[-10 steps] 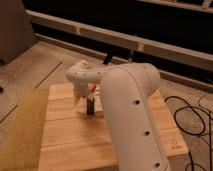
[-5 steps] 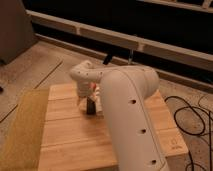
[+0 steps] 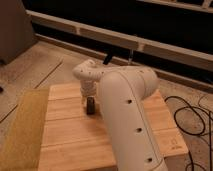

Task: Place the eraser in the ceramic cup

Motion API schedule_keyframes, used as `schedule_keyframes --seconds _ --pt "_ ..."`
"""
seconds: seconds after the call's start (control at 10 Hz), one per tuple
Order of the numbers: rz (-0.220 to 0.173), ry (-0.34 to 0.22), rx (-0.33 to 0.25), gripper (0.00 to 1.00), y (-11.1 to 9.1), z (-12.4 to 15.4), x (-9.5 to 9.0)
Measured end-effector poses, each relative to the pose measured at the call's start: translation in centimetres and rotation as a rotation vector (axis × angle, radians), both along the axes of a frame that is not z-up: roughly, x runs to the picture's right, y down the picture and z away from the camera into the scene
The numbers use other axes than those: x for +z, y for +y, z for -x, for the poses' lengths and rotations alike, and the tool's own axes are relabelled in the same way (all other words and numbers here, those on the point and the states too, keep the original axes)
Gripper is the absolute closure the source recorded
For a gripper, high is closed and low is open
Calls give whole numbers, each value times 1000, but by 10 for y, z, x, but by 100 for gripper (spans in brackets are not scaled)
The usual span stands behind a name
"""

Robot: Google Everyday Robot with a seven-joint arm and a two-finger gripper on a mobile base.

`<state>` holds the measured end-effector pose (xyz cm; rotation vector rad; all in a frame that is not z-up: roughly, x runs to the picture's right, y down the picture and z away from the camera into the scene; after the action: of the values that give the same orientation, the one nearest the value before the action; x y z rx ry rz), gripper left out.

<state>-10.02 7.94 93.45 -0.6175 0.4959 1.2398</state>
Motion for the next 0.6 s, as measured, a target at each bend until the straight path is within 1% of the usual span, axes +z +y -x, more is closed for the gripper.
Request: schedule_keyframes --seconds 0.2,0.3,0.6 --pt "5 -9 -2 35 -1 6 5" --pt "5 -9 -7 41 -1 8 8" --pt "0 5 -16 73 -2 4 13"
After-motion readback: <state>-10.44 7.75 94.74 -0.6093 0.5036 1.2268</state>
